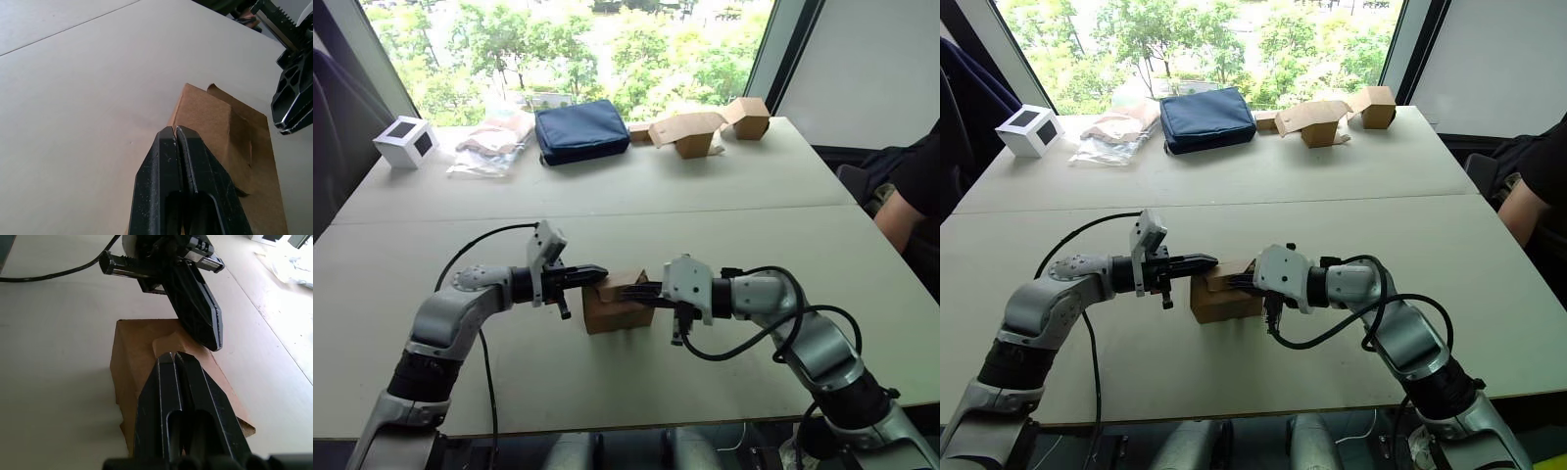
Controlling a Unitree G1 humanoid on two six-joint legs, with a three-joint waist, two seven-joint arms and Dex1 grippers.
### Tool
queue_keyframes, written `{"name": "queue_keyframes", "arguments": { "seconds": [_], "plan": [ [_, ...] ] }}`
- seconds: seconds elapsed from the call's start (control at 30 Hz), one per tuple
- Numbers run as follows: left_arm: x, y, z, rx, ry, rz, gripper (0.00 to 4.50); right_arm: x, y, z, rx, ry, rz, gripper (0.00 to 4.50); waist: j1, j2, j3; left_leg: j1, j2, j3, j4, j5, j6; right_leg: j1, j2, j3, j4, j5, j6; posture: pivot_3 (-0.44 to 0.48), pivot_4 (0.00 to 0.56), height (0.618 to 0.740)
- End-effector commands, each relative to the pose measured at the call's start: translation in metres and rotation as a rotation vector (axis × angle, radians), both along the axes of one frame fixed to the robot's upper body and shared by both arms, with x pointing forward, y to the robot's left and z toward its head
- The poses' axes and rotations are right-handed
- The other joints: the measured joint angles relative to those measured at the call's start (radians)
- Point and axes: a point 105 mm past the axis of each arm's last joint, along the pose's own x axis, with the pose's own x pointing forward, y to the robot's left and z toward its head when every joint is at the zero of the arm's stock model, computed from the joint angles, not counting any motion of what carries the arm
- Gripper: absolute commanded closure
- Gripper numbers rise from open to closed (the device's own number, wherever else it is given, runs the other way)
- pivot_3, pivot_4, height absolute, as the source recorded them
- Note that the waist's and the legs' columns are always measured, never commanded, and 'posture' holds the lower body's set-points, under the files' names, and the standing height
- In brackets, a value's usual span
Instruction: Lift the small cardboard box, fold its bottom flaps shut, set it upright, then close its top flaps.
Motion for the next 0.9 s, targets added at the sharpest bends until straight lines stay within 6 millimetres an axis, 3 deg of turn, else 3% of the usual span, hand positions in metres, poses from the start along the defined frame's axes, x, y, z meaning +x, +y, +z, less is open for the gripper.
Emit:
{"name": "queue_keyframes", "arguments": {
  "seconds": [0.03,0.37,0.9],
  "plan": [
    [0.001,0.001,0.010,-0.024,-0.027,0.003,4.46,-0.001,0.006,0.005,-0.008,-0.052,0.027,4.50,0.000,0.000,0.000,0.000,0.000,0.000,0.000,0.000,0.000,0.000,0.000,0.000,0.000,0.000,0.000,0.000,0.150,0.740],
    [0.002,0.002,0.012,-0.036,-0.029,0.010,4.46,0.004,0.010,-0.004,-0.057,-0.083,0.044,4.50,0.001,0.000,0.000,0.000,0.000,0.000,0.000,0.000,0.000,0.000,0.000,0.000,0.000,0.000,0.000,0.000,0.150,0.740],
    [-0.001,-0.001,0.012,-0.034,-0.023,-0.002,4.46,0.019,0.000,-0.024,-0.191,-0.165,0.020,4.50,0.001,0.000,0.000,0.000,0.000,0.000,0.000,0.000,0.000,0.000,0.000,0.000,0.000,0.000,0.000,0.000,0.150,0.740]
  ]
}}
